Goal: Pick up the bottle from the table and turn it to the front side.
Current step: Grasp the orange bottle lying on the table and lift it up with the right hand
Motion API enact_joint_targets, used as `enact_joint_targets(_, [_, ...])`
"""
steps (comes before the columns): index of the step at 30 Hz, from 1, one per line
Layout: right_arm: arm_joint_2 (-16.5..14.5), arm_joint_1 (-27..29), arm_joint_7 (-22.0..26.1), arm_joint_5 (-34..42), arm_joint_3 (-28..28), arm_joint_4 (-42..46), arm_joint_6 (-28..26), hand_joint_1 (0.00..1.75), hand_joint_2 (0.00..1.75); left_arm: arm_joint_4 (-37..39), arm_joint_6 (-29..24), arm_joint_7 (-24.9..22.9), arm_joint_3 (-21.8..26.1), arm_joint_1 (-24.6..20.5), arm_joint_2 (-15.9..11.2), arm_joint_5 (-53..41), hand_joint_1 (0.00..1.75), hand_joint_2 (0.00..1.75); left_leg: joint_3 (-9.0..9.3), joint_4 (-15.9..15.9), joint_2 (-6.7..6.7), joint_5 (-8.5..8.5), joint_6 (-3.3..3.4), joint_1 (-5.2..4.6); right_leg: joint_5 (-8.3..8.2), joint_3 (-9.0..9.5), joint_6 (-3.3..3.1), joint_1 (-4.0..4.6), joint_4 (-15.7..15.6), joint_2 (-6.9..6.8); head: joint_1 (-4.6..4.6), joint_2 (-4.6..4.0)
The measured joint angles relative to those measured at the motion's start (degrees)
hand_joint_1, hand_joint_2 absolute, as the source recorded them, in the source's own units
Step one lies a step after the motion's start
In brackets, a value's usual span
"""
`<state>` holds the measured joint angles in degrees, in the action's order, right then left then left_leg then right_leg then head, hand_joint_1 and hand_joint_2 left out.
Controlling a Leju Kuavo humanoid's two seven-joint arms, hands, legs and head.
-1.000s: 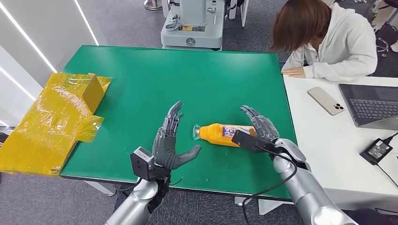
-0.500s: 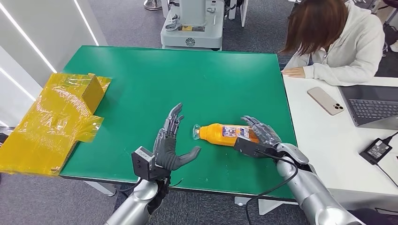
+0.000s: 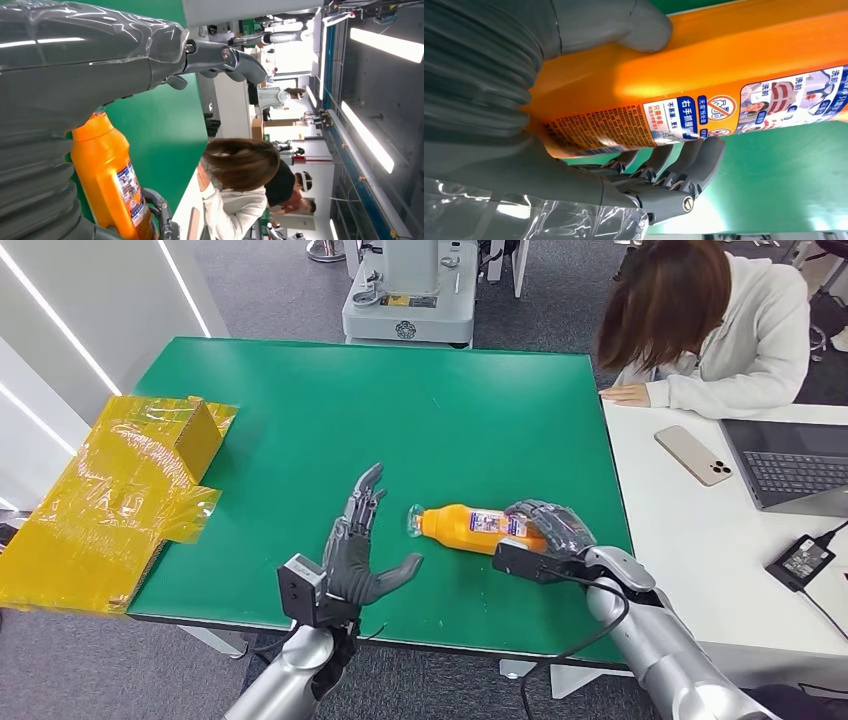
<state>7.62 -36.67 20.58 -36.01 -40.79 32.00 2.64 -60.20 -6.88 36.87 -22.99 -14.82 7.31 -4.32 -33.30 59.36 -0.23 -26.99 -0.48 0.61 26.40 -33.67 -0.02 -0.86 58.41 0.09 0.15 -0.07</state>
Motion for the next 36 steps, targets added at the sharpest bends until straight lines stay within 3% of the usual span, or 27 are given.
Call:
enact_joint_targets(2, [0.37,0.27,-0.15,-0.32,-0.68,0.92,-0.04,0.71,1.75,-0.07,0.19,-0.21,0.01,0.18,-0.12,0.23,0.00,1.75,0.00,0.00,0.00,0.00,0.00,0.00,0.00,0.00,0.00,0.00,0.00,0.00,0.00,0.00])
enact_joint_targets(5, [0.87,0.61,-0.64,-0.87,-1.62,2.26,0.10,1.10,1.75,-0.19,0.55,-0.35,0.02,0.58,-0.23,0.66,0.00,1.75,0.00,0.00,0.00,0.00,0.00,0.00,0.00,0.00,0.00,0.00,0.00,0.00,0.01,0.00])
enact_joint_targets(7, [1.21,0.80,-1.13,-1.11,-2.09,3.07,0.22,1.25,1.75,-0.29,0.81,-0.37,0.03,0.79,-0.32,0.83,0.00,1.75,0.00,0.00,0.00,0.00,0.00,0.00,0.00,0.00,0.00,0.00,0.00,0.00,0.01,0.00])
enact_joint_targets(8, [1.38,0.86,-1.39,-1.19,-2.34,3.45,0.31,1.21,1.75,-0.35,0.93,-0.37,0.03,0.85,-0.35,0.87,0.00,1.75,0.00,0.00,0.00,0.00,0.00,0.00,0.00,0.00,0.00,0.00,0.00,0.00,0.00,0.00])
enact_joint_targets(12, [1.99,1.03,-2.12,-1.58,-3.11,4.48,0.45,0.11,1.75,-0.68,1.28,-0.40,0.04,0.99,-0.40,0.92,0.00,1.75,-0.01,0.01,0.00,0.00,0.00,0.00,0.00,0.00,0.00,0.00,0.00,0.00,0.00,0.00])
enact_joint_targets(15, [2.32,1.14,-2.74,-1.86,-3.58,4.67,0.67,0.00,1.75,-0.72,1.61,-0.69,0.04,0.98,-0.44,1.08,0.00,1.75,-0.01,0.02,0.00,0.00,0.00,0.00,0.00,0.00,0.01,0.00,0.00,-0.01,0.00,0.00])
enact_joint_targets(30, [3.52,-0.03,-5.67,-2.56,-5.90,2.96,5.15,0.00,1.75,-0.74,4.80,-1.58,0.04,0.46,-0.06,3.18,0.00,1.75,0.03,0.06,0.00,0.02,0.02,0.00,-0.03,0.08,0.04,0.00,-0.01,-0.01,0.01,0.00])
enact_joint_targets(34, [3.67,-0.24,-5.74,-2.39,-6.09,2.69,5.31,1.55,1.75,-0.74,5.08,-1.61,0.04,0.39,-0.05,3.23,0.00,1.75,0.05,0.10,0.00,0.02,0.03,0.00,-0.07,0.10,0.09,0.00,-0.01,0.00,0.01,0.00])
enact_joint_targets(36, [3.78,-0.28,-5.86,-2.38,-6.17,2.63,5.32,1.63,1.75,-0.74,5.13,-1.62,0.04,0.37,-0.05,3.27,0.00,1.75,0.05,0.11,0.00,0.02,0.03,0.00,-0.08,0.11,0.11,0.00,-0.01,0.00,0.00,0.00])
